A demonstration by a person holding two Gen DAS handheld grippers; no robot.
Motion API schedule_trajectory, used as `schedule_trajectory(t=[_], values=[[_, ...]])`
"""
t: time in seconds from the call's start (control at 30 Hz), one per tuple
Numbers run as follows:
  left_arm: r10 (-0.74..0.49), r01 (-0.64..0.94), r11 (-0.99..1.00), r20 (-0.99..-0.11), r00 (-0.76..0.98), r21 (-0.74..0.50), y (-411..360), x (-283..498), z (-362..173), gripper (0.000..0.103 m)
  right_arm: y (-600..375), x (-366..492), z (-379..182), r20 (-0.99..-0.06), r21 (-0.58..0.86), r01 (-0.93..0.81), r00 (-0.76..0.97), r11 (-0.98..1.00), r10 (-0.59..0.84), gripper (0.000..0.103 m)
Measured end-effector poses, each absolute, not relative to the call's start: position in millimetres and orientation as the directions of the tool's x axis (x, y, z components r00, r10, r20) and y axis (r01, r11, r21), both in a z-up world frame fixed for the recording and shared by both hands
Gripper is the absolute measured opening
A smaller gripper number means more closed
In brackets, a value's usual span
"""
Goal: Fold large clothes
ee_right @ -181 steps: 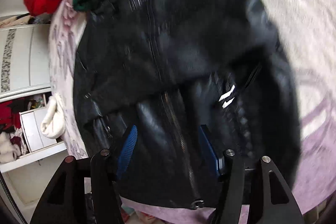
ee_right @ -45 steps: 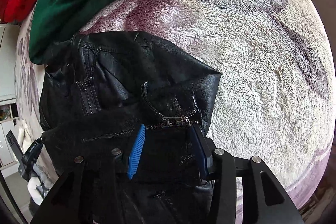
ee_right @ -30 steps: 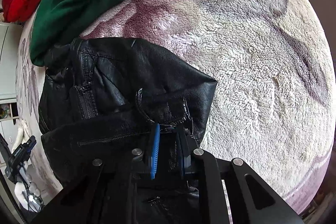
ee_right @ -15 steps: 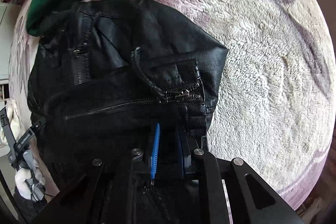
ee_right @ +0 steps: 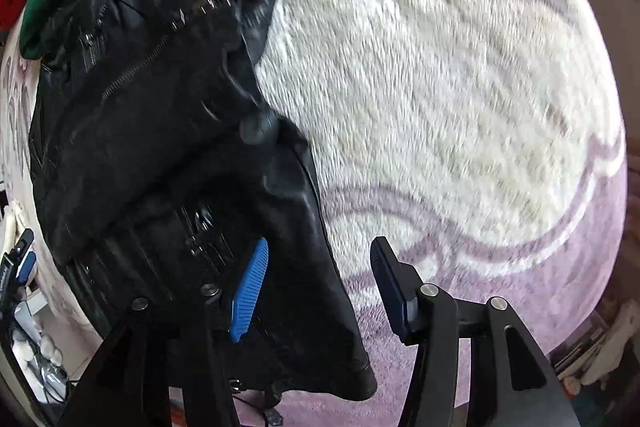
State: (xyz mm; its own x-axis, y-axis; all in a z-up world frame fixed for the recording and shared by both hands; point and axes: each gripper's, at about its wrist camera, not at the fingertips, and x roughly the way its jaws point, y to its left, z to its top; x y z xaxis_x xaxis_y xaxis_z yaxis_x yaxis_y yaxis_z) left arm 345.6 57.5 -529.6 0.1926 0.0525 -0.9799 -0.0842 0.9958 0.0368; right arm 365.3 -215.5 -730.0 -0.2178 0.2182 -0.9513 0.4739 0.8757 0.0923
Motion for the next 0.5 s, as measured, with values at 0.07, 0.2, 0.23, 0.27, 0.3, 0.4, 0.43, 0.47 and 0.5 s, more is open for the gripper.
schedule_trajectory(t=[0.07,0.2,0.23,0.27,0.3,0.4,0.43,0.47,0.5], values=[[0.104,-0.069,0.993,-0.978,0.180,0.093,42,324,-531,0.103,-209,354,-751,-0.951,-0.002,0.387,-0.287,0.922,0.118,0.049],[0.174,-0.101,0.982,-0.972,0.159,0.159,26,293,-525,0.103,-214,349,-765,-0.937,-0.013,0.391,-0.326,0.920,0.125,0.050],[0.210,-0.111,0.975,-0.964,0.162,0.193,22,282,-518,0.103,-214,354,-759,-0.936,-0.007,0.361,-0.330,0.932,0.121,0.050],[0.260,-0.117,0.963,-0.951,0.166,0.243,16,272,-511,0.103,-215,357,-751,-0.941,0.001,0.325,-0.320,0.946,0.111,0.050],[0.301,-0.120,0.952,-0.938,0.173,0.283,10,265,-505,0.103,-222,358,-741,-0.947,-0.002,0.270,-0.310,0.963,0.084,0.050],[0.419,-0.119,0.907,-0.888,0.190,0.403,-30,237,-485,0.103,-229,358,-717,-0.961,-0.046,0.095,-0.275,0.994,-0.019,0.056],[0.420,-0.116,0.907,-0.890,0.178,0.405,-47,228,-483,0.103,-235,355,-709,-0.964,-0.066,0.040,-0.261,0.997,-0.054,0.056],[0.429,-0.112,0.903,-0.889,0.161,0.415,-64,218,-482,0.103,-241,351,-703,-0.965,-0.088,0.001,-0.247,0.996,-0.085,0.056],[0.438,-0.103,0.898,-0.887,0.148,0.427,-80,212,-484,0.103,-249,347,-695,-0.966,-0.119,-0.045,-0.227,0.992,-0.126,0.059]])
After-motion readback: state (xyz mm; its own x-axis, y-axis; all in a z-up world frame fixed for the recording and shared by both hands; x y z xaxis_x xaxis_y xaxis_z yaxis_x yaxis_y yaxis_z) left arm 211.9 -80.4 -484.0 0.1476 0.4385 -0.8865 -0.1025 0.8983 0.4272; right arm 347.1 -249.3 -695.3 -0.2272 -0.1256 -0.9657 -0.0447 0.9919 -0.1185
